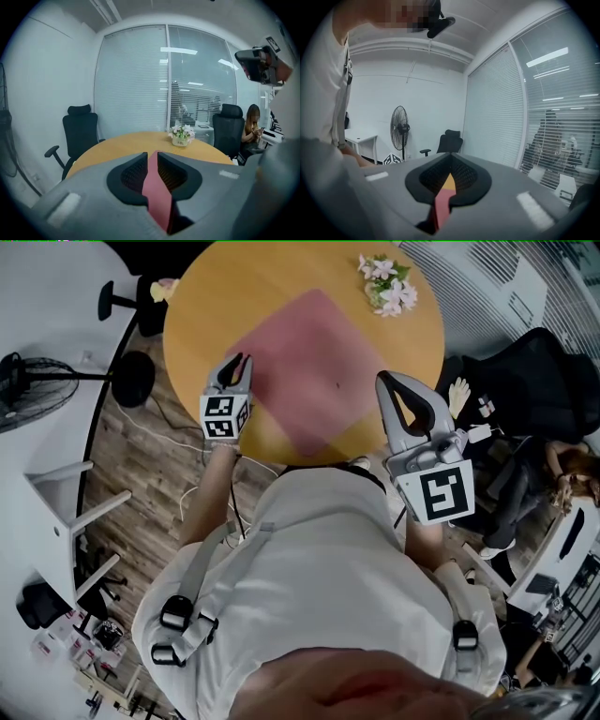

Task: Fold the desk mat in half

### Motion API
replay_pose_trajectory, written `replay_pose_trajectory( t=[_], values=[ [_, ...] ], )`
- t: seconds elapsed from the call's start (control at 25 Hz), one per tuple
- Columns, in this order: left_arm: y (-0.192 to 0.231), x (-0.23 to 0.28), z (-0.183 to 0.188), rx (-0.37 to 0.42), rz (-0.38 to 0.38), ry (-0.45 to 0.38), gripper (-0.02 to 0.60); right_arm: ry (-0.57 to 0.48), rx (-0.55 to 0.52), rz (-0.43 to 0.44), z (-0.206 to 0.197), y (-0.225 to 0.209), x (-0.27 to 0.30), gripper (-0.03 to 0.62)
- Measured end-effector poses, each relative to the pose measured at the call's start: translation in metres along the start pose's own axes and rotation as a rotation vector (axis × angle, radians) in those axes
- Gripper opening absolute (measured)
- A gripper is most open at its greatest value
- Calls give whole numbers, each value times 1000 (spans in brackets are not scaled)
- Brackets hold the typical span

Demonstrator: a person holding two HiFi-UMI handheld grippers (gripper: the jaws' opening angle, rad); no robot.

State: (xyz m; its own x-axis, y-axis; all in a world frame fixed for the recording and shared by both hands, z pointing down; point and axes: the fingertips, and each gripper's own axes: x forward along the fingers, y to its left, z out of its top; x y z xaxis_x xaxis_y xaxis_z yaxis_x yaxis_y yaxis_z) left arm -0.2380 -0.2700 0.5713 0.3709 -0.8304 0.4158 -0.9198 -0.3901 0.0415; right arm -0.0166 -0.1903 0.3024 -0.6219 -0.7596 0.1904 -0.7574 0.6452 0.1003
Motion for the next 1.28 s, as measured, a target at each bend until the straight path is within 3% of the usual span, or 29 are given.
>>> replay_pose_trajectory(
  t=[0.2, 0.44, 0.84, 1.08, 1.28],
  values=[
    [32, 20, -50, -4, 38, 104, 71, 6, 4, -2, -3, 0, 3, 5],
    [70, 40, -97, -55, 59, 156, 86, 15, 11, 3, -7, 6, 8, 5],
    [106, 83, -161, -34, 43, 325, 146, 32, 9, 4, -10, 4, 25, 5],
    [126, 100, -196, -84, 59, 419, 190, 49, 16, 3, -14, -3, 36, 5],
    [132, 111, -214, -131, 22, 454, 206, 65, 25, 11, -19, -7, 47, 5]
  ],
)
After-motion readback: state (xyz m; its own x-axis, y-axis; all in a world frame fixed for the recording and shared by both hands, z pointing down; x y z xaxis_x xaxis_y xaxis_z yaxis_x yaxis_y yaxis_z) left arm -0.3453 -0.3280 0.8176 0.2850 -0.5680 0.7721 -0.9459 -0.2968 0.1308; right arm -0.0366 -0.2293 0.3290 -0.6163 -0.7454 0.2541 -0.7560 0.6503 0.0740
